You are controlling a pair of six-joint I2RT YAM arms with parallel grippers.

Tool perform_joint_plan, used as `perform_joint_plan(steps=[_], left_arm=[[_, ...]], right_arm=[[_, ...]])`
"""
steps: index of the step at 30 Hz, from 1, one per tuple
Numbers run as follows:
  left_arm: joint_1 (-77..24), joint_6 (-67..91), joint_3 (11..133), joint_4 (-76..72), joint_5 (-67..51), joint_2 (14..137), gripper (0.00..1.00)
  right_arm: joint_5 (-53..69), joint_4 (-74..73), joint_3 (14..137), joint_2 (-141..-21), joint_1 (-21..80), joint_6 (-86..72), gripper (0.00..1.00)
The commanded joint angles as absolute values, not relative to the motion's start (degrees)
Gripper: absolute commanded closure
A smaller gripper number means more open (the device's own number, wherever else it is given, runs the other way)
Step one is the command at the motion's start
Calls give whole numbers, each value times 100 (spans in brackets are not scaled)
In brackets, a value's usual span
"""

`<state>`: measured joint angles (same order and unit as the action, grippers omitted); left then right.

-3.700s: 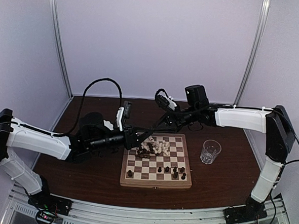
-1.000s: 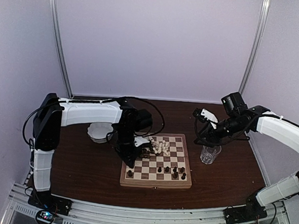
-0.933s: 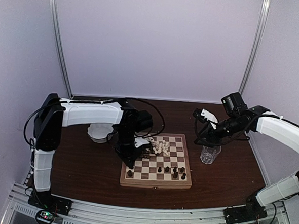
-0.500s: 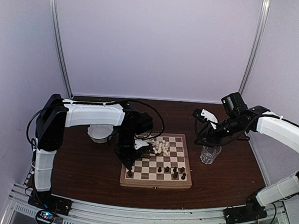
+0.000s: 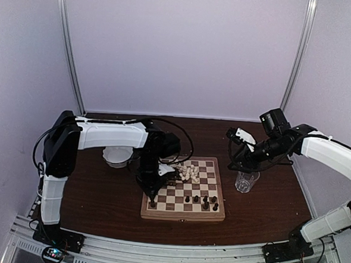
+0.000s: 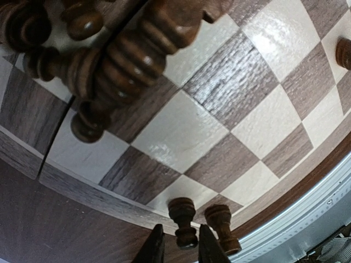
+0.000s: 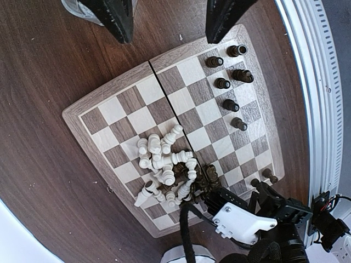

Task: Set up the chess pieces on the board
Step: Place the pawn at h7, then pick up the chess pile from the chessboard.

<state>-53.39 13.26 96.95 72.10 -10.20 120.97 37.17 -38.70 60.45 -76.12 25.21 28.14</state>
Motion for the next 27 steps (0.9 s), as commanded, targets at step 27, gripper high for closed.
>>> perform_joint_plan(steps=[27], left_arm=[[-4830,1349,7822,3539,-1579,10176,65]], right_arm=[[3759,-3868,5994,-7475,2540,2883,53]])
